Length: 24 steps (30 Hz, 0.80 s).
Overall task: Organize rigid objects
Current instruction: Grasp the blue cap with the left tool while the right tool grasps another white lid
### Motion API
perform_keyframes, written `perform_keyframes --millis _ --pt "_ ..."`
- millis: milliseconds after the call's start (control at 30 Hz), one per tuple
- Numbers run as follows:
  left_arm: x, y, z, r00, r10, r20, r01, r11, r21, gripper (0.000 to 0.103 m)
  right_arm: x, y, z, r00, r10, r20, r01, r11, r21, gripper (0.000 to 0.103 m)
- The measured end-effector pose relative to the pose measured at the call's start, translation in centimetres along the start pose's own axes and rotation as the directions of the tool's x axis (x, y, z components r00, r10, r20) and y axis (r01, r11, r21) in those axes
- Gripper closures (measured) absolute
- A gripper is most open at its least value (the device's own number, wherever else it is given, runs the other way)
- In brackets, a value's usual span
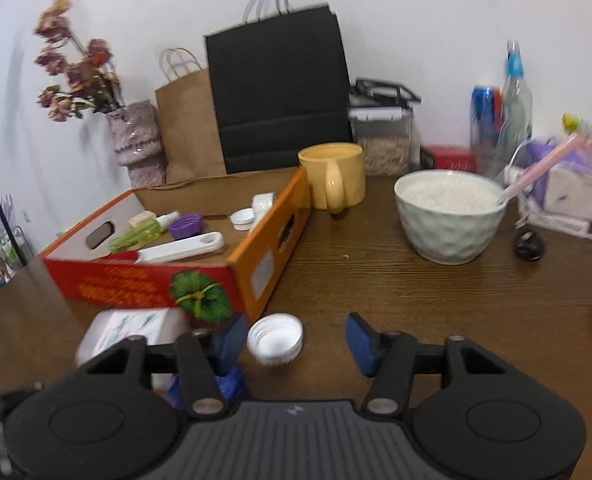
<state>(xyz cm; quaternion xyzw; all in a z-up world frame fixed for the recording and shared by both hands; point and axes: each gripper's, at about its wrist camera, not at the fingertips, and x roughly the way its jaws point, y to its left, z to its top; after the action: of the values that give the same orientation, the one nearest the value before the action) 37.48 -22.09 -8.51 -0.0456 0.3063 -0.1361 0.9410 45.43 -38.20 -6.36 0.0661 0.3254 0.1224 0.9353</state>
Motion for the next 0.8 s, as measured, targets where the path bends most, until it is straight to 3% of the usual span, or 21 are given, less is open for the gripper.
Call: perform_keyframes --millis 167,233,267,300,367,533,667,800 --pt "2.5 -0.8 0.8 0.999 0.035 -0.034 -0.037 0.998 -0.053 0.022 3.5 -0.7 -0.1 0.999 -0.006 -0.053 0.006 1.0 -0.006 0.069" --pt "3.0 -0.8 1.0 0.998 0.055 -0.027 -0.057 0.996 -0.068 0.031 4.3 -1.2 -0.5 0.997 0.033 -0.064 -0.031 0.999 0.025 0.076" --pt "3.1 -0.9 1.1 0.997 0.069 -0.021 -0.071 0.995 -0.066 0.035 4.6 -1.3 -0.8 0.997 0.04 -0.06 -0.038 0.999 0.029 0.085" --pt "3.3 -1.0 1.2 0.997 0.078 -0.019 -0.08 0.994 -0.068 0.046 4.6 -1.2 -1.0 0.998 0.038 -0.05 -0.037 0.999 0.022 0.092" --pt "3.4 -0.9 1.4 0.997 0.082 -0.012 -0.082 0.994 -0.075 0.047 4.6 -1.3 -1.1 0.998 0.049 -0.041 -0.048 0.998 0.034 0.096" --pt "2.7 -0.9 1.1 0.998 0.064 -0.004 -0.064 0.995 -0.08 0.047 4.3 -1.6 -1.3 0.998 0.053 -0.02 -0.052 0.997 0.062 0.097" --pt "0.1 -1.8 0.3 0.997 0.039 0.071 -0.044 0.997 0.062 0.047 3.5 -2.1 -1.5 0.999 0.04 0.001 -0.04 0.997 0.072 0.097" --pt "-4.1 -0.8 0.2 0.992 0.007 0.126 -0.018 0.996 0.086 0.047 3.0 -3.0 -1.7 0.999 0.044 0.031 -0.048 0.991 0.125 0.097"
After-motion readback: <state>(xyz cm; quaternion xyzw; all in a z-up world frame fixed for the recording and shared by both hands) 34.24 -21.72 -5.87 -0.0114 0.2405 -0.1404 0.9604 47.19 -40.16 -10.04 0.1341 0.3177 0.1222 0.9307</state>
